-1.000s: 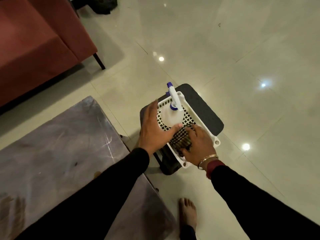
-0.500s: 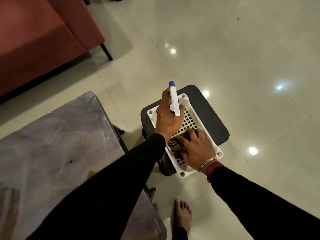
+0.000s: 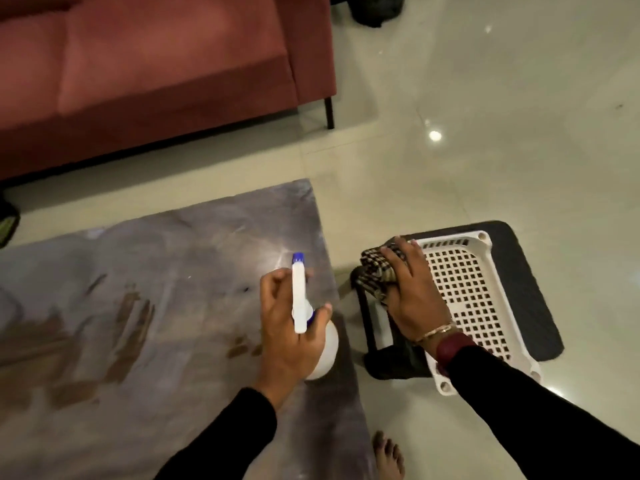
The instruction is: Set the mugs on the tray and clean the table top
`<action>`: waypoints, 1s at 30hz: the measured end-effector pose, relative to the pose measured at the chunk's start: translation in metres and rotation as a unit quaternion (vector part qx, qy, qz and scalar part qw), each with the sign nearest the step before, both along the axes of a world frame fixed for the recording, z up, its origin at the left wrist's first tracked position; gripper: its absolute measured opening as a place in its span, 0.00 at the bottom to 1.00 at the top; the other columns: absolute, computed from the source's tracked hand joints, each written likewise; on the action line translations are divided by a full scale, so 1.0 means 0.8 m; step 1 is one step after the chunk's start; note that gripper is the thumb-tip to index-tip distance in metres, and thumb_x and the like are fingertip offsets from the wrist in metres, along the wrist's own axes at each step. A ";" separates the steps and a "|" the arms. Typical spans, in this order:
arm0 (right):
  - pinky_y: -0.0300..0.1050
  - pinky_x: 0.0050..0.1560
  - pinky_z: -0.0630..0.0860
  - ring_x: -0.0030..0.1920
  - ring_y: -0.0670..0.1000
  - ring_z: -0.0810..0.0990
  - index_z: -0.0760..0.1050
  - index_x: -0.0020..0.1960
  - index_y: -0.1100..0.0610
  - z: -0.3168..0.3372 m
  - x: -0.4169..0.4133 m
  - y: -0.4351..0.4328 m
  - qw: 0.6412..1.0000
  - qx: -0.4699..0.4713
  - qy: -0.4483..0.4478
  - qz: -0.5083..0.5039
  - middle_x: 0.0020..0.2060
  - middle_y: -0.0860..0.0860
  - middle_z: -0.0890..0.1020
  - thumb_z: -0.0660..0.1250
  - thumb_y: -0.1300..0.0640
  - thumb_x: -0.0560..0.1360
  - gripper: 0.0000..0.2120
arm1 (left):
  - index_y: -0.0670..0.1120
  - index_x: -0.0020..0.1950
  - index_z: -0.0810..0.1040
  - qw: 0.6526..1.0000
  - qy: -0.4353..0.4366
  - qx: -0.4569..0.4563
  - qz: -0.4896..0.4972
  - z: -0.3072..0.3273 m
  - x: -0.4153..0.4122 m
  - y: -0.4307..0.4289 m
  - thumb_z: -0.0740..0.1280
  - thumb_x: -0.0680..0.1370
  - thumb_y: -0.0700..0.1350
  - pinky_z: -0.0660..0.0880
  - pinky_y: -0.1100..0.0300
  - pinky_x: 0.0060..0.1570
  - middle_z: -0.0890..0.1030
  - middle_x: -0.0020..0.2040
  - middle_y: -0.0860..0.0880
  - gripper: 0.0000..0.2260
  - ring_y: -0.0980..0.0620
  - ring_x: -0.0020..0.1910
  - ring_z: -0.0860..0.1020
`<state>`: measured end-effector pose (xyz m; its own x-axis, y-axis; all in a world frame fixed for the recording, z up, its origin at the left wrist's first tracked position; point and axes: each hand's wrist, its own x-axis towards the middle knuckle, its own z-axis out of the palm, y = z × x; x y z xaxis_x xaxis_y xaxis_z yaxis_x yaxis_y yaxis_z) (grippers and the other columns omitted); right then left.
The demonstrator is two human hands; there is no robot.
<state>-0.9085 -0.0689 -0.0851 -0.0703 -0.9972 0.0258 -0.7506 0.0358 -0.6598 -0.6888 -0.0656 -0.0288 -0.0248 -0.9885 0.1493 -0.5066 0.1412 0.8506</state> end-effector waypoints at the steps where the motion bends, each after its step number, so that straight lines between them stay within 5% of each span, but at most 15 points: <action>1: 0.64 0.79 0.58 0.78 0.68 0.60 0.71 0.74 0.66 0.002 0.023 -0.018 1.000 0.003 -0.008 0.015 0.76 0.65 0.66 0.65 0.72 0.74 0.27 | 0.68 0.63 0.73 1.000 0.003 0.014 0.018 0.004 0.020 0.006 0.74 0.71 0.39 0.79 0.53 0.61 0.75 0.59 0.44 0.30 0.47 0.58 0.80; 3: 0.62 0.78 0.61 0.77 0.67 0.64 0.72 0.72 0.67 0.001 0.065 -0.050 0.999 0.011 -0.014 0.033 0.75 0.64 0.68 0.65 0.71 0.75 0.25 | 0.68 0.59 0.74 0.996 0.009 0.057 0.062 0.006 0.056 0.018 0.72 0.70 0.38 0.80 0.57 0.56 0.79 0.55 0.48 0.29 0.53 0.52 0.81; 8: 0.54 0.75 0.65 0.68 0.65 0.72 0.73 0.68 0.68 -0.010 0.154 -0.115 0.998 0.017 0.023 0.061 0.67 0.65 0.74 0.65 0.71 0.73 0.23 | 0.59 0.46 0.78 0.967 0.033 0.243 0.074 0.001 0.128 0.037 0.70 0.68 0.44 0.82 0.48 0.45 0.80 0.43 0.51 0.11 0.52 0.41 0.81; 14: 0.60 0.69 0.72 0.64 0.69 0.75 0.77 0.65 0.67 -0.031 0.198 -0.111 0.984 0.080 0.140 0.073 0.63 0.65 0.77 0.69 0.65 0.73 0.21 | 0.48 0.41 0.74 0.963 0.024 0.264 0.039 -0.002 0.182 0.006 0.68 0.66 0.43 0.73 0.60 0.35 0.77 0.37 0.49 0.06 0.52 0.34 0.75; 17: 0.64 0.75 0.63 0.75 0.67 0.68 0.74 0.72 0.61 -0.048 0.222 -0.064 0.975 0.074 0.202 0.059 0.72 0.62 0.74 0.72 0.61 0.73 0.28 | 0.46 0.41 0.76 0.961 0.005 0.274 0.021 0.007 0.197 -0.034 0.68 0.67 0.41 0.78 0.47 0.38 0.79 0.37 0.47 0.05 0.48 0.36 0.78; 20: 0.62 0.79 0.51 0.82 0.59 0.55 0.64 0.80 0.52 -0.059 0.242 -0.058 0.969 0.121 0.215 0.030 0.81 0.53 0.62 0.67 0.57 0.77 0.33 | 0.44 0.41 0.74 0.956 -0.025 0.289 0.033 0.011 0.207 -0.066 0.67 0.68 0.43 0.78 0.46 0.37 0.80 0.37 0.45 0.05 0.45 0.36 0.79; 30: 0.62 0.79 0.51 0.82 0.58 0.53 0.61 0.81 0.49 -0.067 0.240 -0.057 0.964 0.134 0.228 0.027 0.82 0.51 0.59 0.67 0.58 0.76 0.36 | 0.44 0.44 0.74 0.934 -0.024 0.355 0.016 0.006 0.211 -0.057 0.67 0.67 0.40 0.82 0.37 0.41 0.82 0.41 0.40 0.08 0.38 0.39 0.83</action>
<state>-0.7165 -0.1148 -0.1385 -0.0599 -0.9740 -0.2184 -0.9657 0.1119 -0.2341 -0.5202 -0.1114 -0.0236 0.0176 -0.8379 -0.5455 -0.5415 -0.4667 0.6993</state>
